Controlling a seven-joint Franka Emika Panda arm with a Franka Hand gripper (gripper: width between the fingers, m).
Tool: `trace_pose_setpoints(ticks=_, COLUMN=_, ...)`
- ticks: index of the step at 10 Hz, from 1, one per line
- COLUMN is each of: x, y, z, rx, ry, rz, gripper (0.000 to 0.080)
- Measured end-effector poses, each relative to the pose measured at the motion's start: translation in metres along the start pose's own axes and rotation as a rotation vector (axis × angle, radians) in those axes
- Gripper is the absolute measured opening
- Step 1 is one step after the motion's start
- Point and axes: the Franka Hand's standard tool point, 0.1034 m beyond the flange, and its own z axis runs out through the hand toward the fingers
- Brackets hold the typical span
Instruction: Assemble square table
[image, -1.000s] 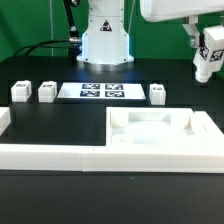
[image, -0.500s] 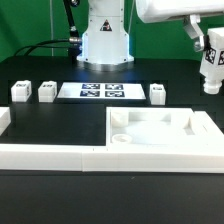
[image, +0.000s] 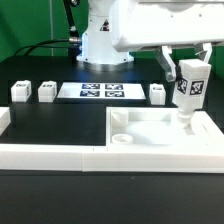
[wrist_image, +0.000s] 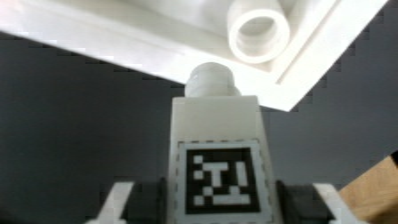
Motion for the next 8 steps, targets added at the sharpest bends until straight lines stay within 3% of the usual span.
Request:
trace_pose_setpoints(ticks=2, x=-0.005, y=-0.017, z=0.012, rx=0.024, ry=-0.013, rz=0.003, gripper=0.0291)
trace_pose_setpoints(ticks=4, x=-0.01, y=-0.024, z=0.017, rx=0.035, ry=-0.025, rz=-0.001, gripper=0.0291)
trace_pose_setpoints(ticks=8, x=-0.016, y=-0.025, z=0.024, rx=0.039, ry=-0.034, rz=-0.004, gripper=0.0291)
